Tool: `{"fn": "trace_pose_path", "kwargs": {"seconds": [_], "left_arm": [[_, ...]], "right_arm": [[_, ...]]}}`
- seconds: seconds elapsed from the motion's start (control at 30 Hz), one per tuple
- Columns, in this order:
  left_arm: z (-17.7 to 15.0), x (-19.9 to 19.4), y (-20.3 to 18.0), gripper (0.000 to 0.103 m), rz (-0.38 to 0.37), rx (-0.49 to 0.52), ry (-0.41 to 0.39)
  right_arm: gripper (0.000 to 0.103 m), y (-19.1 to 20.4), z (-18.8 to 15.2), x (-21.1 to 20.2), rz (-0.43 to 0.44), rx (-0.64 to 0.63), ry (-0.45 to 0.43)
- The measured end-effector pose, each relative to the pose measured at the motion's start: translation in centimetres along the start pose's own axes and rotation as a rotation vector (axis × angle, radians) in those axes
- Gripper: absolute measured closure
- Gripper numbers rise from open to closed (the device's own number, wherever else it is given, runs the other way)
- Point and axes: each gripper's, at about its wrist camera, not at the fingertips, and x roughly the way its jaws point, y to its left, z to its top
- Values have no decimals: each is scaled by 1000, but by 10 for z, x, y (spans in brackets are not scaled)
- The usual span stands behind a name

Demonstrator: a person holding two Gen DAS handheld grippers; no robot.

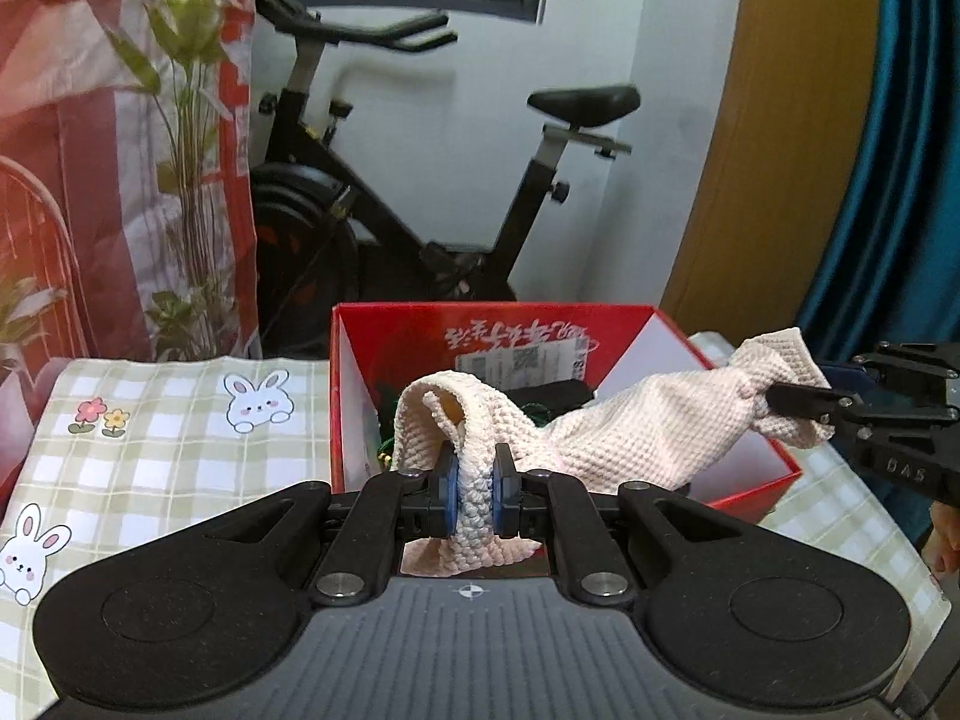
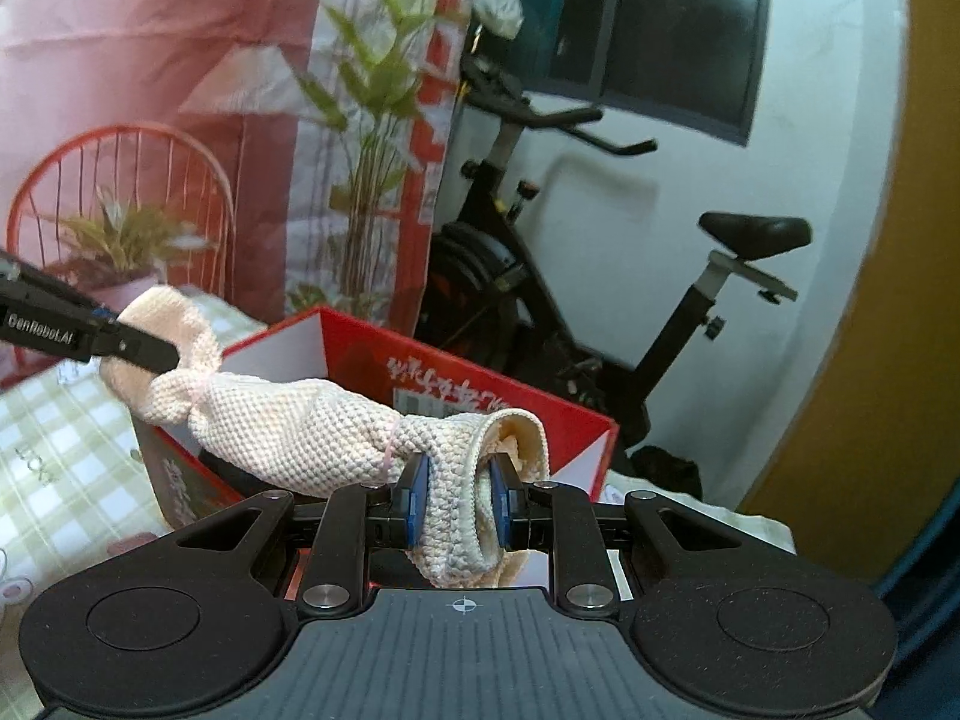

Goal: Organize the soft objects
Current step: 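Lift the cream towel with both tools and lower it into the red box, then open both tools to release the cream towel and withdraw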

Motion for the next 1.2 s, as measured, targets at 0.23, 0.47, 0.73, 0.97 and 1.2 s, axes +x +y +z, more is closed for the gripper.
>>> {"fn": "trace_pose_path", "kwargs": {"seconds": [0.23,0.47,0.73,0.97,1.2], "left_arm": [[1,21,-1,92,-5,31,66],[0,43,1,92,-13,8,125],[-2,57,4,92,-7,19,181],[-5,68,3,92,0,24,218],[0,61,0,64,-5,37,192]], "right_arm": [[83,11,-2,37,21,-64,90],[83,9,-11,56,37,-79,161],[83,10,-15,74,57,-99,213],[83,5,-20,85,55,-60,250],[72,1,-20,79,35,-20,229]]}}
